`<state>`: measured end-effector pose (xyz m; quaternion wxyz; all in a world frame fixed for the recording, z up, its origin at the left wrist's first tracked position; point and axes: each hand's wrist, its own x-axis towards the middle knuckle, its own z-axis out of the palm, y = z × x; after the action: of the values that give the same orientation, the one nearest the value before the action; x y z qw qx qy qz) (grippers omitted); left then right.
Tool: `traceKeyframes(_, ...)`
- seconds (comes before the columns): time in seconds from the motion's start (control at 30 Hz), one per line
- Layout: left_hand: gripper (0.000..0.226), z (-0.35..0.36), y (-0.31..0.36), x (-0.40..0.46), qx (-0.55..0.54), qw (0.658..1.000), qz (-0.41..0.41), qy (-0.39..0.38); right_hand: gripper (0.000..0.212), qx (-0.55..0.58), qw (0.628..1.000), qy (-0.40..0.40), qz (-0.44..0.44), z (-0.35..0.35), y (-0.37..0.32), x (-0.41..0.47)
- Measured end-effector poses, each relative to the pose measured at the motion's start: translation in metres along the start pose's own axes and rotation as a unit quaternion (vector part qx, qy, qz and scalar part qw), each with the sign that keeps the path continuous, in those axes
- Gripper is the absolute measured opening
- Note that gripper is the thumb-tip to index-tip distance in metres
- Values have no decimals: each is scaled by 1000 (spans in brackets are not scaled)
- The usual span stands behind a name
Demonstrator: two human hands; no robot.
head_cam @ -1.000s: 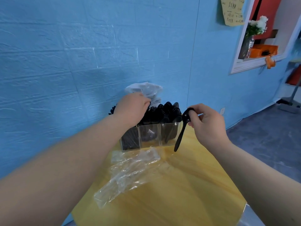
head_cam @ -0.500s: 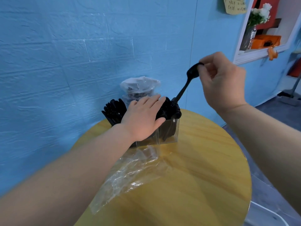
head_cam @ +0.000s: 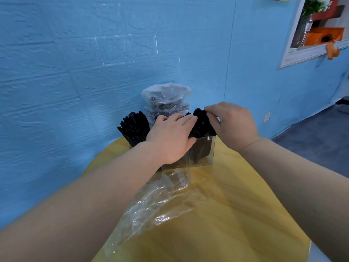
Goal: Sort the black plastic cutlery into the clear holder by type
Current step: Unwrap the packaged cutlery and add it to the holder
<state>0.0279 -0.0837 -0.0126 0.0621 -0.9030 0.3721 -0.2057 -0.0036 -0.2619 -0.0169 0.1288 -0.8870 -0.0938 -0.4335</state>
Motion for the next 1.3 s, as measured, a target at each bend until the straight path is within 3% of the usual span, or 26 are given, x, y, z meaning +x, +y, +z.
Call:
traceKeyframes(0.23, 60, 3, -1, 2, 5, 1000, 0, 15, 46, 22, 995, -98, -13, 11, -5, -12)
traceKeyframes(0.3, 63, 1, 0, 1, 3, 1000, -7, 20, 42, 23, 994, -106, -3, 10, -6, -14)
traceKeyframes(0.4, 62, -9, 2, -7, -17, 997, -13, 68, 38, 25, 997, -73, 17, 4, -6, -24)
traceKeyframes(0.5, 46, -13, 2, -35, -59, 985, 9, 164, 32, 37, 999, -2, 27, -3, -14, -44)
traceKeyframes(0.57, 32, -4, 1, -65, -103, 975, -2, 197, 26, 65, 997, -5, 36, -5, -25, -63)
traceKeyframes(0.67, 18, 11, -2, -116, -145, 977, -99, 124, 25, 122, 982, -94, 106, -4, -43, -94)
traceKeyframes(0.77, 32, 29, -11, -157, -165, 953, -254, -15, 37, 128, 955, -205, 171, -1, -56, -118)
traceKeyframes(0.83, 46, 38, -14, -178, -201, 928, -307, -70, 47, 116, 940, -259, 191, -3, -64, -131)
traceKeyframes(0.93, 59, 43, -8, -194, -257, 910, -309, -105, 55, 121, 931, -282, 196, -7, -71, -141)
traceKeyframes(1.3, 88, 55, 3, -173, -207, 931, -244, -176, 34, 124, 944, -275, 131, -11, -78, -149)
